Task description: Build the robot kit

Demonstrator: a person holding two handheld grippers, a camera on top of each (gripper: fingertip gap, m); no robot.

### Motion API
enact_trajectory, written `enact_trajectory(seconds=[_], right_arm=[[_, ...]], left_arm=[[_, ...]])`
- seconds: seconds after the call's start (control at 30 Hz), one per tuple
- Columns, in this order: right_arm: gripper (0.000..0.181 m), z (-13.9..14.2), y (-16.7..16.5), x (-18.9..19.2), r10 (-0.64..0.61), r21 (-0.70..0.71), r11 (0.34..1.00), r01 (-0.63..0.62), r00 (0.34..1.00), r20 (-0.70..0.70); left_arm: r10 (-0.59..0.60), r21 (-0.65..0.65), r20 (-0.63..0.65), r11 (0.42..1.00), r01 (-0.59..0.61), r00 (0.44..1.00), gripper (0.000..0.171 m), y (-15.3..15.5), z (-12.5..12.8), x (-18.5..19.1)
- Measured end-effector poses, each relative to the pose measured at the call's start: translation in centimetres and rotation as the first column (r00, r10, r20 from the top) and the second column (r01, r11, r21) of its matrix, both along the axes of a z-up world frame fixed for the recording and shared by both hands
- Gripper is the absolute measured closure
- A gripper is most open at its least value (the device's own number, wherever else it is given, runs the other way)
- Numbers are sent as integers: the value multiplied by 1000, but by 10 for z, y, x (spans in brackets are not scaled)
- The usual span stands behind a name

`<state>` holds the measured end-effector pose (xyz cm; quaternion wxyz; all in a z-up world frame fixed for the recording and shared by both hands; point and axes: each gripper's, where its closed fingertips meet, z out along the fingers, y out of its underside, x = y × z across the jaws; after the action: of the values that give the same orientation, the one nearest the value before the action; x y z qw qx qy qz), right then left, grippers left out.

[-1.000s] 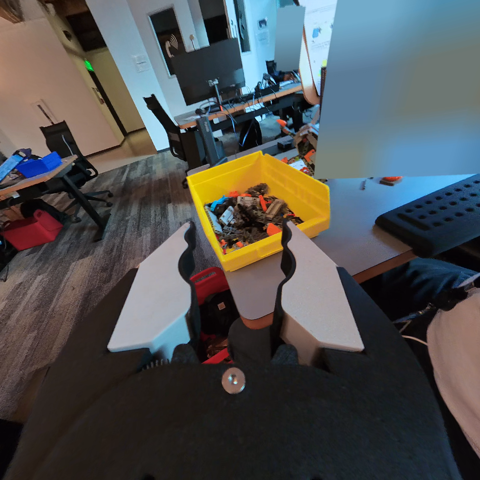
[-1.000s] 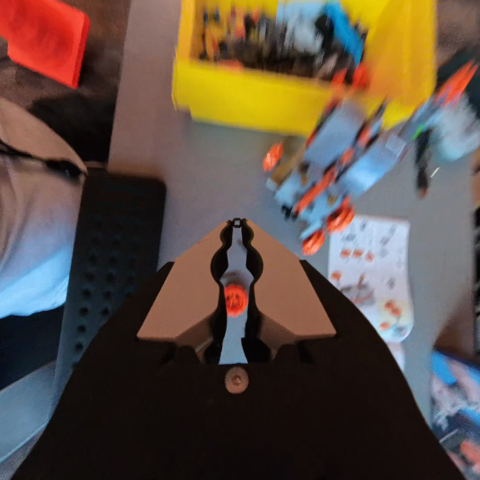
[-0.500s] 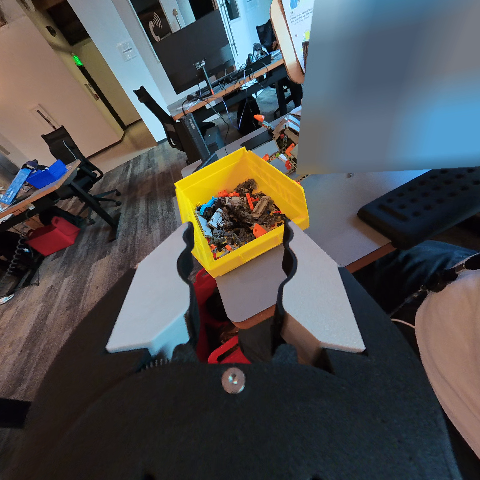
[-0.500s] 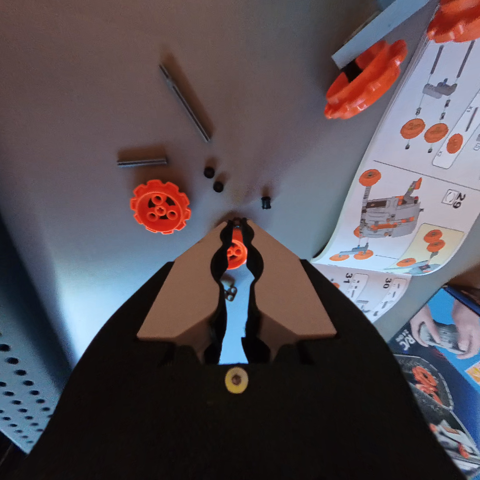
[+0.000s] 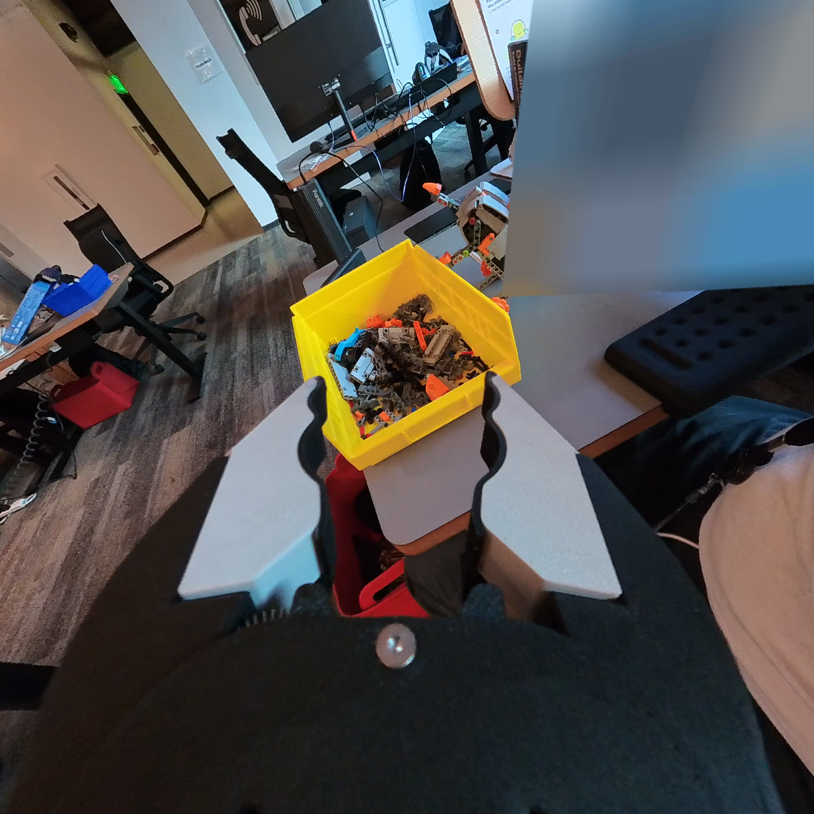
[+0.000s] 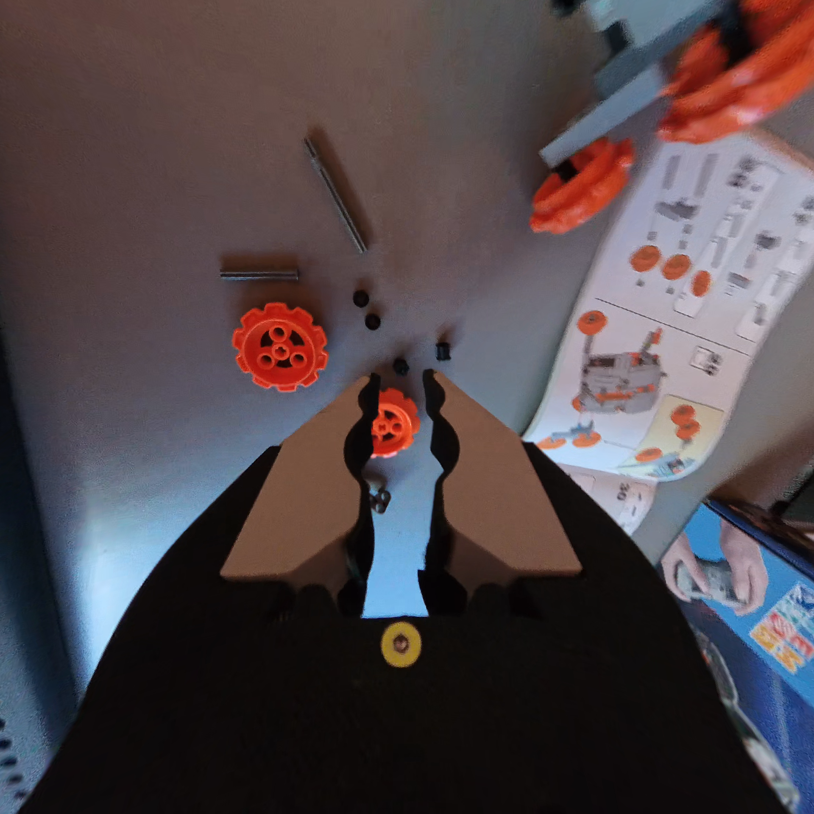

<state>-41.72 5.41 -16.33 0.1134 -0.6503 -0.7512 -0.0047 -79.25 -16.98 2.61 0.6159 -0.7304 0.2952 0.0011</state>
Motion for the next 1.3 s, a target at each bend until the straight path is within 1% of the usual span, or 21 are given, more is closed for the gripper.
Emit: enact_trajectory(seconds=[0.1,0.17,0.23,0.3,0.37,0.43,0.47,0.5,0.57,0.6,0.67,0.7,0.73,0.77,0.8,0.83,0.87,0.97,1.03,1.17,1.3], right_arm=[[159,44,3,4,-50,94,993,74,971,-236],[155,80,6,16,-77,167,973,161,904,-420],[152,117,10,36,-88,224,934,278,789,-609],[143,150,18,67,-80,249,873,419,627,-775],[140,170,25,104,-78,222,813,539,478,-875],[129,178,33,139,-101,131,771,623,323,-941],[127,177,35,152,-113,76,770,633,252,-961],[127,175,37,163,-115,35,767,640,191,-975],[127,167,41,183,-78,10,746,666,102,-992],[131,161,44,193,-59,-2,721,693,58,-997],[149,155,43,205,-50,-39,695,718,-6,-999],[156,153,43,208,-69,-59,684,727,-16,-997],[162,152,42,209,-70,-49,678,734,-3,-998],[177,152,39,208,-57,-20,682,731,26,-998],[181,152,36,207,-44,12,685,728,59,-997],[181,152,36,209,-35,45,672,739,93,-995],[181,151,36,210,-30,87,654,751,141,-990],[181,144,37,209,-5,260,607,751,331,-944],[181,137,37,204,2,329,595,734,408,-913],[181,123,37,189,-11,361,633,685,474,-880],[181,119,35,182,-2,380,649,659,501,-865]], left_arm=[[-1,-9,9,1000,1,1000,101,5,-3,0],[3,-14,15,1000,-3,1000,101,11,-4,-1],[-2,-13,31,1000,2,1000,101,18,-4,1],[-2,-6,49,1000,2,999,101,28,0,3],[-3,7,67,1000,3,998,101,38,4,6],[-4,21,89,1000,3,996,102,50,11,10],[-1,28,99,1000,-2,995,102,57,14,12],[5,35,107,999,-9,994,102,63,17,14],[22,49,122,998,-28,992,102,76,22,17],[36,54,131,998,-43,991,102,82,24,19],[55,62,152,996,-65,987,102,93,27,24],[57,65,166,995,-69,985,103,97,27,27],[59,68,179,995,-73,982,103,102,27,31],[63,68,191,995,-77,980,104,107,26,34],[67,67,203,994,-82,977,104,111,25,38],[69,66,214,994,-85,975,105,115,24,42],[69,65,223,994,-86,972,105,119,24,46],[70,58,228,995,-85,971,106,127,25,57],[78,58,214,994,-92,974,107,131,27,61],[81,69,205,993,-97,975,107,133,35,68],[80,74,204,993,-97,976,108,131,41,71]])
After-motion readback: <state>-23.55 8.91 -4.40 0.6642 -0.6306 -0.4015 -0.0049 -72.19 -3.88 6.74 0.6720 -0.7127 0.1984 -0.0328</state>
